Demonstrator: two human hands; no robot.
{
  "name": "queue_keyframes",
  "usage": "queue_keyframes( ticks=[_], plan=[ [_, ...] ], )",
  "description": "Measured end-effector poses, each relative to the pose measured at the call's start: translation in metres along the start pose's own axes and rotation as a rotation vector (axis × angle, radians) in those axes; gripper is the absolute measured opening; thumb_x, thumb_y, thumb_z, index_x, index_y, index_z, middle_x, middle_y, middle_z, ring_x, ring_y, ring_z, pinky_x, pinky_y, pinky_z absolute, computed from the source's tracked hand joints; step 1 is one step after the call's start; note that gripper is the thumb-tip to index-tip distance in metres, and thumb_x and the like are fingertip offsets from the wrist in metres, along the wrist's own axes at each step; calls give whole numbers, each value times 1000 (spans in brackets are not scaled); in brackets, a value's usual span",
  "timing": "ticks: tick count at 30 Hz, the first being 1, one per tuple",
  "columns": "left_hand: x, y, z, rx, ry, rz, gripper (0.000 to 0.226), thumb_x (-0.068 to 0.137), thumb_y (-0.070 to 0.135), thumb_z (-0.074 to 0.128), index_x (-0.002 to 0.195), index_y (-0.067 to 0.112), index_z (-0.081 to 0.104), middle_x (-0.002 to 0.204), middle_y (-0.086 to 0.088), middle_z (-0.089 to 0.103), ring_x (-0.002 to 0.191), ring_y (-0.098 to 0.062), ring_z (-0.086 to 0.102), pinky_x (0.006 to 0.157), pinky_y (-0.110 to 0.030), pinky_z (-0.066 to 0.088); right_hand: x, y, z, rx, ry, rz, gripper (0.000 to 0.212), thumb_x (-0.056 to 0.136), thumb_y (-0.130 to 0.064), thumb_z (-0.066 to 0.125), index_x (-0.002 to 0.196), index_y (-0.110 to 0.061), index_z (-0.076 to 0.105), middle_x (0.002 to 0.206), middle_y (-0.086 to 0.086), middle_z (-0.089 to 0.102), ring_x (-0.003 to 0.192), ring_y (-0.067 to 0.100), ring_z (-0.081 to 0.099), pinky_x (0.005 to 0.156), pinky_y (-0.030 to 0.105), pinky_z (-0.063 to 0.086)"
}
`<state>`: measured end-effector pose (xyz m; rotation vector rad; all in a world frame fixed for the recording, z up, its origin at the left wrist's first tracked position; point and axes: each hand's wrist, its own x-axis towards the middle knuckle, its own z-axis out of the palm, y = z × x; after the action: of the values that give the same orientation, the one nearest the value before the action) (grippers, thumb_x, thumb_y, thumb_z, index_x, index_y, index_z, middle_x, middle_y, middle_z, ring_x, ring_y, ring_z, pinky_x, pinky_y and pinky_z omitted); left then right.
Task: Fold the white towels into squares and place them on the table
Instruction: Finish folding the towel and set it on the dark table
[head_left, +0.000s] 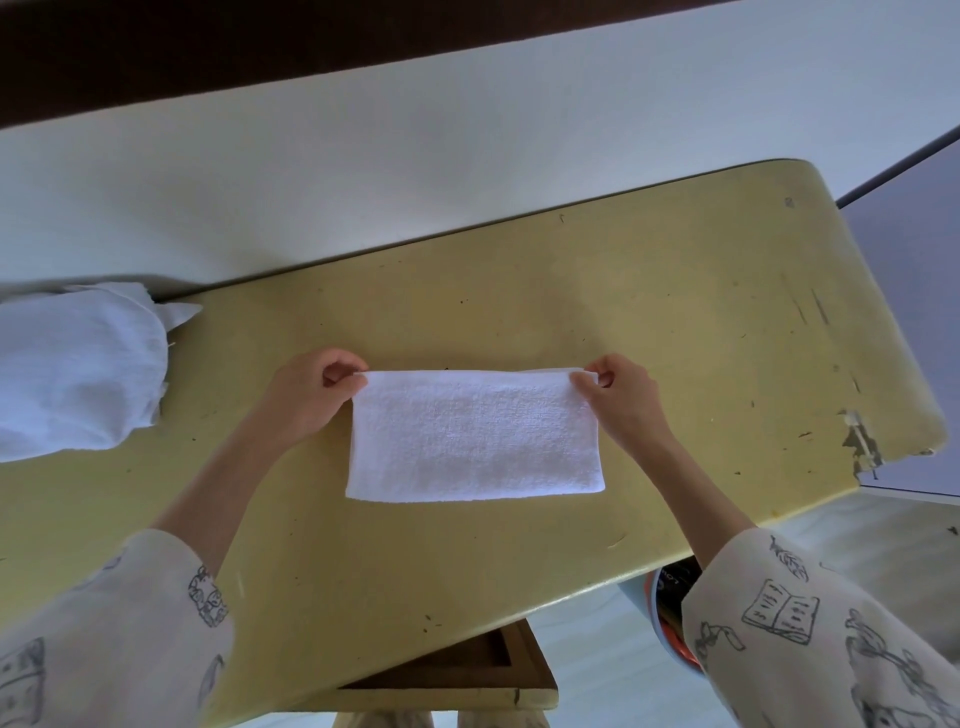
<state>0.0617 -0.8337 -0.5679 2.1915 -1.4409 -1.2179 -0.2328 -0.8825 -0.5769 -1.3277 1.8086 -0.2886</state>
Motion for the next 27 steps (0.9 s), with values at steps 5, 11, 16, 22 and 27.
queue_keyframes(
  ticks=[5, 11, 16, 22, 27],
  plan=[
    [-5, 0, 2, -97, 37, -42, 15, 90, 16, 56, 103, 15, 64, 96, 3, 63, 91, -14, 56, 82, -27, 41, 0, 5, -2, 101, -27, 29, 7, 90, -19, 55, 88, -12, 57, 72, -6, 48, 69, 13, 46, 67, 25, 42],
    [-23, -4, 3, -580, -17, -173, 12, 90, 15, 57, 94, 17, 68, 97, -3, 71, 92, -17, 66, 88, -27, 48, -14, 8, -13, 352, -107, 73, 5, 91, -14, 56, 88, -13, 60, 93, 13, 65, 82, 20, 60, 84, 41, 52],
    [-32, -4, 0, -820, -112, -229, 17, 96, 14, 45, 90, 10, 60, 82, 0, 72, 79, -17, 69, 71, -28, 56, -26, 7, -24, 609, -194, 102, 7, 90, -8, 57, 90, -7, 63, 78, 1, 68, 70, 12, 64, 67, 22, 52],
    [-42, -8, 2, -700, -101, -233, 14, 97, 16, 44, 92, 11, 56, 81, -2, 66, 68, -15, 67, 60, -28, 55, -30, 12, -30, 553, -270, 109, 9, 89, -11, 59, 89, -4, 66, 65, -5, 67, 58, 9, 61, 58, 21, 51],
    [-29, -5, 17, -465, 122, -191, 10, 96, 20, 45, 92, 19, 54, 86, 1, 61, 71, -19, 59, 63, -31, 49, -20, 9, -12, 495, -93, 124, 8, 90, -10, 59, 84, -6, 64, 81, 7, 67, 68, 15, 65, 61, 22, 57]
  ],
)
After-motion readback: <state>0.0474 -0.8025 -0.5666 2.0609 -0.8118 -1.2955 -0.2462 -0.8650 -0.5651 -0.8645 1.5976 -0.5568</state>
